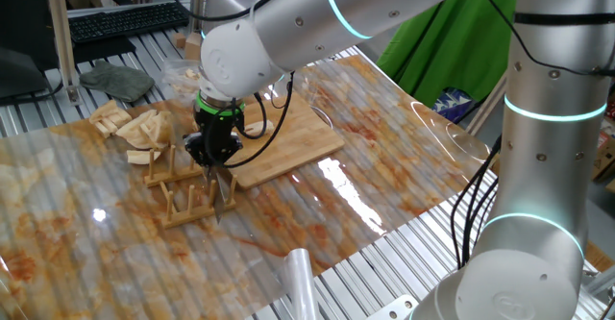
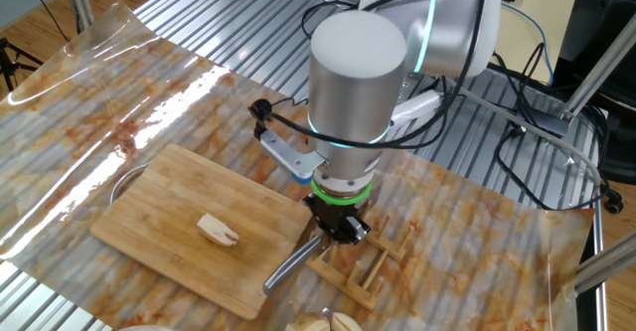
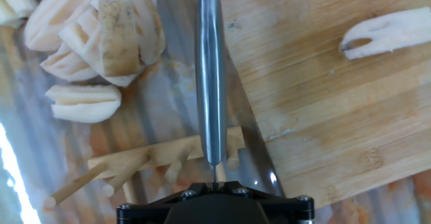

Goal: Slice the lotus root

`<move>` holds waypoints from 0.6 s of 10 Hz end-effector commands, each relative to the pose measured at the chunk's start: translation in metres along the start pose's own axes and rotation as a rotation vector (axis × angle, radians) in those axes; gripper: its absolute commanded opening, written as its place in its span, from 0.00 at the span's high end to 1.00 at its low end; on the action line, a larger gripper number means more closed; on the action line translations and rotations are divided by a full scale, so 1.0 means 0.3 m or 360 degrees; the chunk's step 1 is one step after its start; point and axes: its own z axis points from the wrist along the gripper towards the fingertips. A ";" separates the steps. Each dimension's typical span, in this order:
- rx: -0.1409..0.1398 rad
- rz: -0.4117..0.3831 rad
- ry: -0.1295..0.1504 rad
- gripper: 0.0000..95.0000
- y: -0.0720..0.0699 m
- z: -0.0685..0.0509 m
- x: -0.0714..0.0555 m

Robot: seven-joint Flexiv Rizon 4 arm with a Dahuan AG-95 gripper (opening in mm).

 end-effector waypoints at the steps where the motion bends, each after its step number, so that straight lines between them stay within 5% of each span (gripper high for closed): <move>1: 0.0040 0.0047 0.0003 1.00 0.007 -0.036 -0.001; 3: 0.0099 0.0056 0.0012 1.00 0.011 -0.078 0.000; 6: 0.0125 -0.0009 -0.0019 1.00 -0.003 -0.136 -0.002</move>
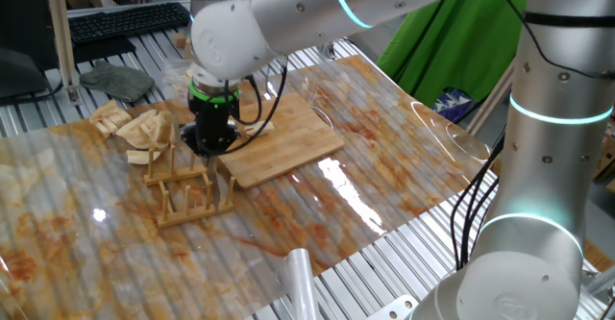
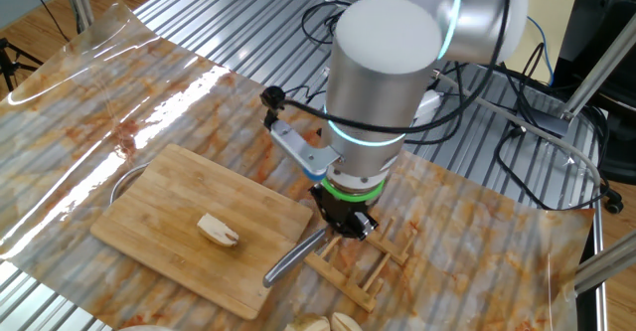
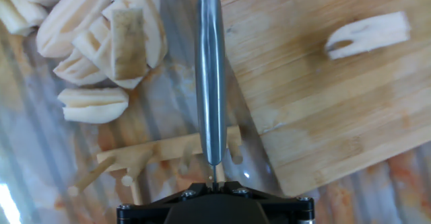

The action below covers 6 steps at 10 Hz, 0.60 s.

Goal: Slice the lotus root

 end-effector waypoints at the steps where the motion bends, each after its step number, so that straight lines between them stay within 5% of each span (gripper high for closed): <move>1: -0.0004 -0.0042 -0.0019 1.00 -0.019 -0.036 0.002; 6: -0.0026 -0.0040 0.0008 1.00 -0.077 -0.114 -0.019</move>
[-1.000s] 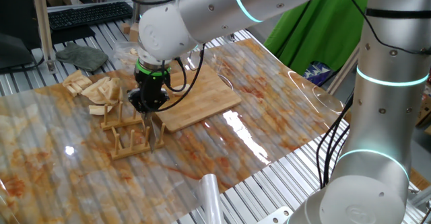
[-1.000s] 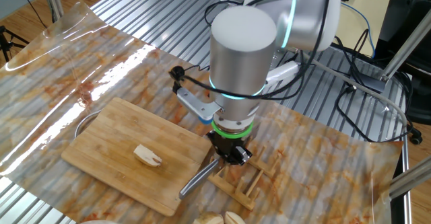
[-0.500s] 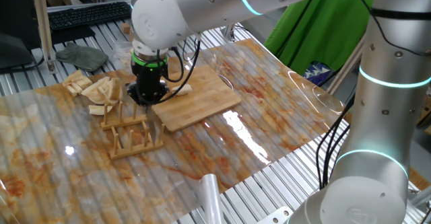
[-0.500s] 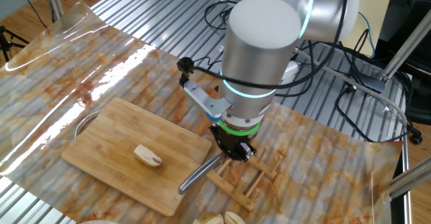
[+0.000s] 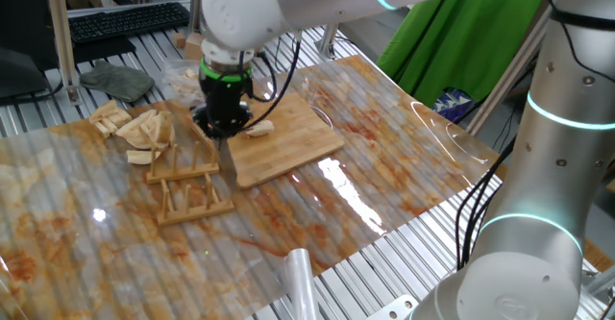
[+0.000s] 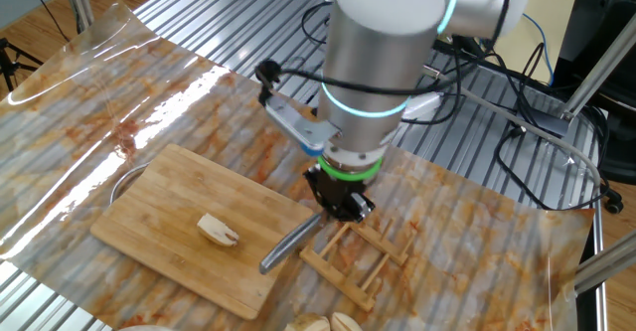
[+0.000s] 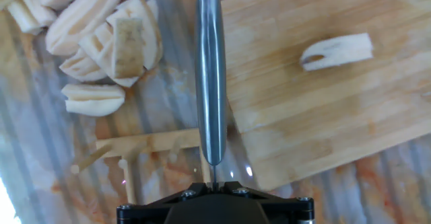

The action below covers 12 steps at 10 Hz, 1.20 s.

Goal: Slice the lotus root

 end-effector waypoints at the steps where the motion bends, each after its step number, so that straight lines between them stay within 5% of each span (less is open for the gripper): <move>1: -0.0007 -0.0004 0.0021 1.00 -0.018 -0.024 -0.011; 2: -0.0077 0.0037 0.0042 1.00 -0.037 -0.039 -0.017; 3: -0.0099 0.0035 0.0051 1.00 -0.046 -0.049 -0.023; 4: -0.0091 0.0018 0.0056 1.00 -0.057 -0.063 -0.040; 6: -0.0003 -0.0057 0.0034 1.00 -0.080 -0.077 -0.056; 9: 0.0004 -0.0127 0.0021 1.00 -0.132 -0.082 -0.098; 12: 0.0023 -0.0271 -0.0008 1.00 -0.220 -0.053 -0.189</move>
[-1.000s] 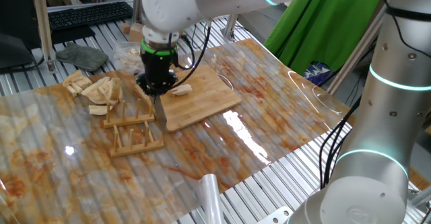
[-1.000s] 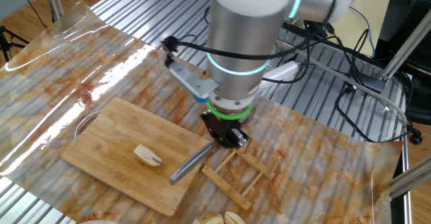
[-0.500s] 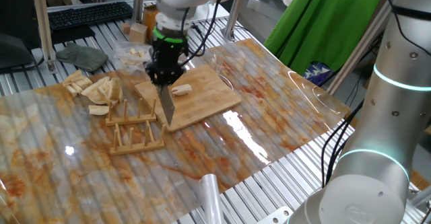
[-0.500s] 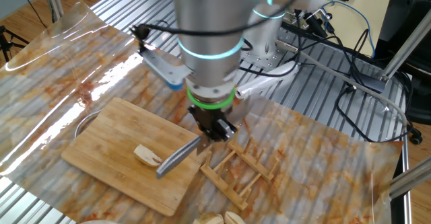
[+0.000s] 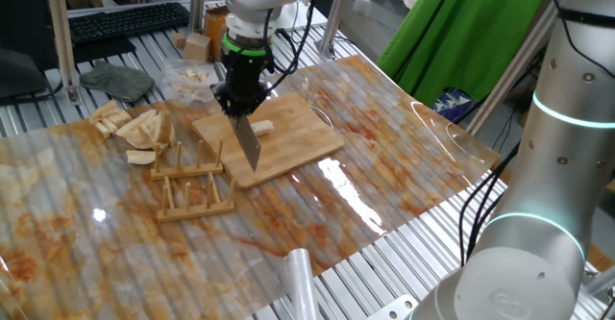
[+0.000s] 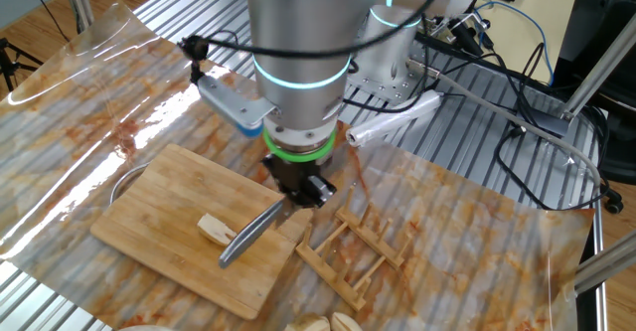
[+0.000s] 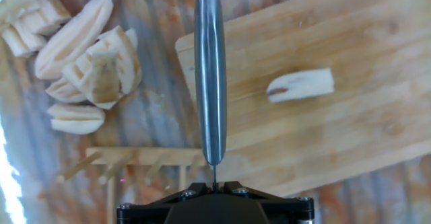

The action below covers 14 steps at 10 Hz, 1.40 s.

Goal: Slice the lotus root

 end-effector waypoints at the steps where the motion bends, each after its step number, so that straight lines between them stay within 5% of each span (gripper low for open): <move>1: 0.0021 -0.0133 -0.0024 1.00 -0.091 0.033 -0.076; 5: 0.0017 -0.0237 -0.0040 1.00 -0.182 0.098 -0.163; 9: -0.0008 -0.0246 -0.0048 1.00 -0.236 0.163 -0.202; 12: 0.0017 -0.0292 -0.0086 1.00 -0.283 0.189 -0.227; 14: 0.0015 -0.0324 -0.0071 1.00 -0.344 0.186 -0.270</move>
